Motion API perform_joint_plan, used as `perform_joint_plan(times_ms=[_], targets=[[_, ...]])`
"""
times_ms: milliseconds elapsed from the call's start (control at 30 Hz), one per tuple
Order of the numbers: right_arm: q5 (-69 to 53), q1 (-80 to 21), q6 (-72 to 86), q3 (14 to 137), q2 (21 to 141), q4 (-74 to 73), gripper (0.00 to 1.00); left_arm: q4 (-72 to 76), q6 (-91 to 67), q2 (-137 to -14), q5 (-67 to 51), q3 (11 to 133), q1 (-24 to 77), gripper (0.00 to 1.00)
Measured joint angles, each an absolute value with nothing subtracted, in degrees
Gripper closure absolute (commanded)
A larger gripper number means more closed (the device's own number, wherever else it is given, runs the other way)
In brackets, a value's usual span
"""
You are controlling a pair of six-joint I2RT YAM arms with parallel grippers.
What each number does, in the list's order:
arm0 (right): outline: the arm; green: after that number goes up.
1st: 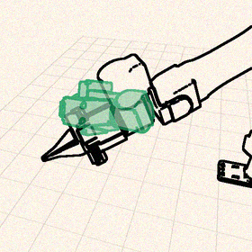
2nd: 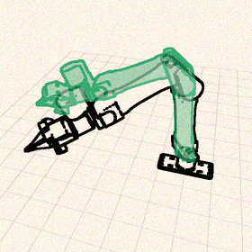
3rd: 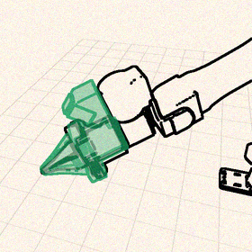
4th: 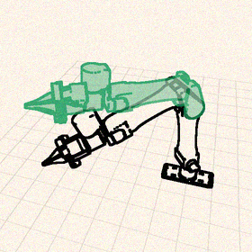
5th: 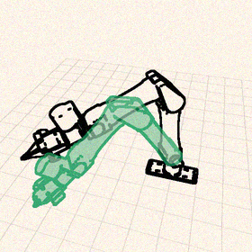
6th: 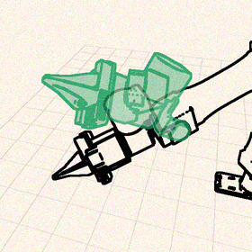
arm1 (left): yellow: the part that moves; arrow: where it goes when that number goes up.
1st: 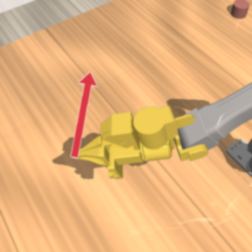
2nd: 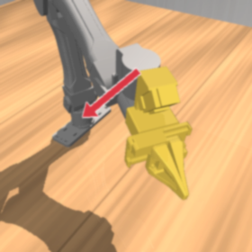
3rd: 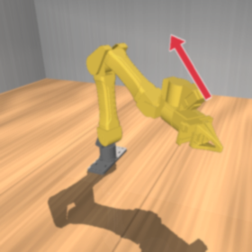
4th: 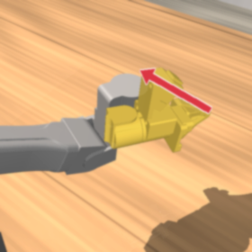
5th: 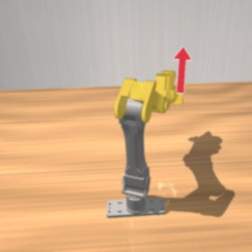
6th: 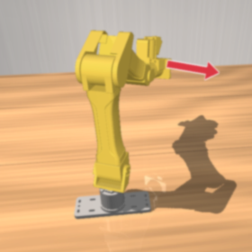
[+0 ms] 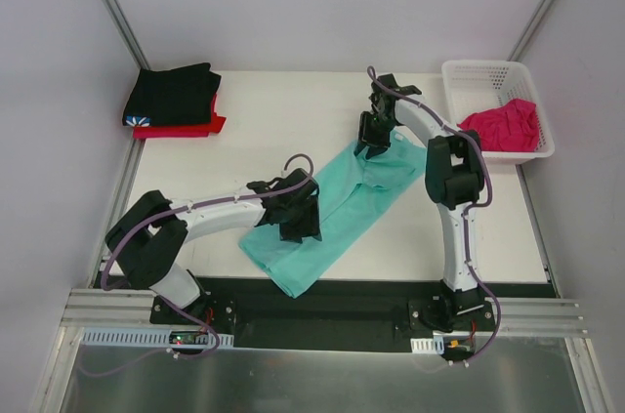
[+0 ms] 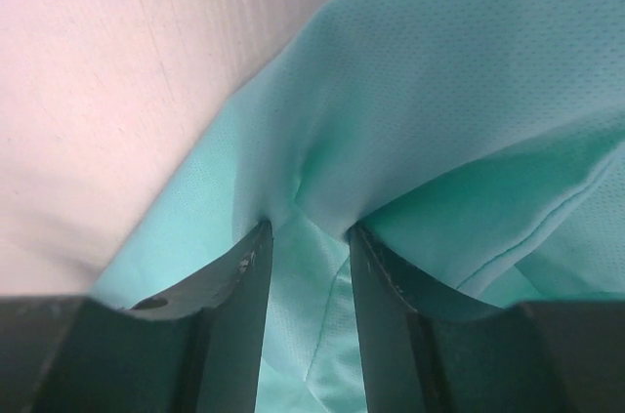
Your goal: Fold and stack the t-shirts
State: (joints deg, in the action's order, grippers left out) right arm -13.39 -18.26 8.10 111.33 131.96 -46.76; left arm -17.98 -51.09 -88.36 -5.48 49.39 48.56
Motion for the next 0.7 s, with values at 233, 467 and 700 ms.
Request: perform_joint_plan(times_ms=[233,467,700], targets=[[-13.8,-18.2,6.5,111.0,131.0,-47.1,0.59,-19.4,-51.9,-89.0,-5.2,53.1,49.9,0.47],[-12.2,-18.1,4.4,109.8,127.7,-48.4,0.55,-20.9,-52.1,-88.9,-3.9,53.3,49.9,0.47],[-8.5,-16.0,0.5,109.8,124.8,-48.9,0.55,-22.9,-51.9,-88.9,-2.5,53.8,49.9,0.47]])
